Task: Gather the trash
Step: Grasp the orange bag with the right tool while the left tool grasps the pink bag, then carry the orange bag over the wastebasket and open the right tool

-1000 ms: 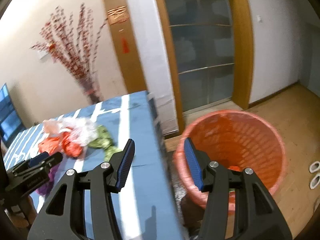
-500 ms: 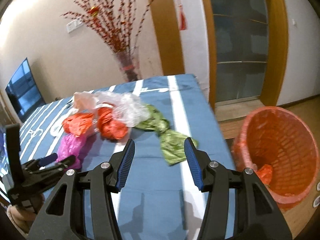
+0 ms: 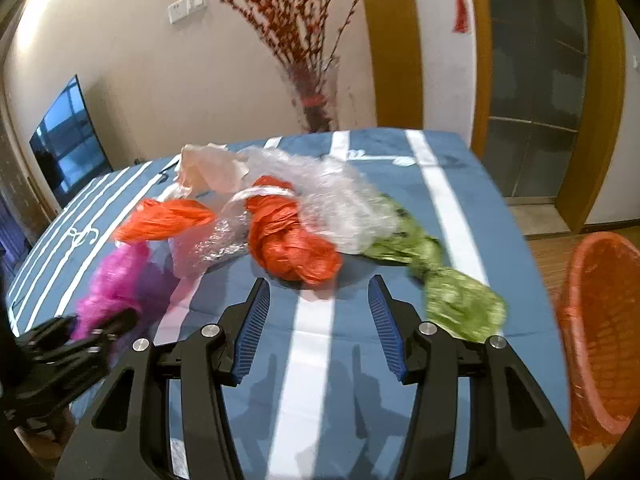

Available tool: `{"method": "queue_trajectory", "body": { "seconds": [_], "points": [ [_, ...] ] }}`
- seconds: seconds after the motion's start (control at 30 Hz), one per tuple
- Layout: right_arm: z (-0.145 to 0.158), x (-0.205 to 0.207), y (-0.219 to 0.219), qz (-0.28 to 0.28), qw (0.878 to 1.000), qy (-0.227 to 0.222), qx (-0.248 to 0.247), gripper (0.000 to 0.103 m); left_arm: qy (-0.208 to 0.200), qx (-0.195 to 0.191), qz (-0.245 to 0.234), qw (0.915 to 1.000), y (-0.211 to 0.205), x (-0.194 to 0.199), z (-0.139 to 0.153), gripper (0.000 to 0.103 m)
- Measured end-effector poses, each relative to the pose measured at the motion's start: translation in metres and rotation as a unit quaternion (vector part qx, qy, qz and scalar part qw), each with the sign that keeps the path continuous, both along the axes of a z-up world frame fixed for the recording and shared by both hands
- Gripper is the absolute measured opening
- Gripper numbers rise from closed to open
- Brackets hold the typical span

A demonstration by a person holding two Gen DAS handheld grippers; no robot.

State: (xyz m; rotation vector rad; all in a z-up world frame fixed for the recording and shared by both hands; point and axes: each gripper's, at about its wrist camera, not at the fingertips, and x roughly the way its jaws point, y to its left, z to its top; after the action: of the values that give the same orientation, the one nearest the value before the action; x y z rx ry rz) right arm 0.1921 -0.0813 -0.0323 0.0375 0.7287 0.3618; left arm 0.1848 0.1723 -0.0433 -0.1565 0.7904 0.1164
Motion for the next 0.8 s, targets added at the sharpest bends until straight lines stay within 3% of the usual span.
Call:
{"method": "queue_trajectory", "body": {
  "seconds": [0.33, 0.57, 0.67, 0.8],
  "points": [
    [-0.014, 0.038, 0.050, 0.021, 1.000, 0.017, -0.014, 0.052, -0.022, 0.000, 0.047, 0.9987, 0.055, -0.019, 0.013, 0.045],
    [-0.030, 0.059, 0.073, 0.007, 0.996, 0.027, -0.079, 0.053, -0.027, -0.012, 0.046, 0.9985, 0.061, -0.019, 0.014, 0.045],
    [-0.034, 0.059, 0.074, 0.003, 0.995, 0.024, -0.095, 0.038, -0.027, -0.015, 0.041, 0.9987, 0.058, -0.021, 0.014, 0.045],
    [-0.030, 0.056, 0.064, 0.007, 0.997, 0.024, -0.077, 0.027, -0.026, -0.018, 0.035, 0.9989, 0.055, -0.021, 0.012, 0.045]
  ]
}}
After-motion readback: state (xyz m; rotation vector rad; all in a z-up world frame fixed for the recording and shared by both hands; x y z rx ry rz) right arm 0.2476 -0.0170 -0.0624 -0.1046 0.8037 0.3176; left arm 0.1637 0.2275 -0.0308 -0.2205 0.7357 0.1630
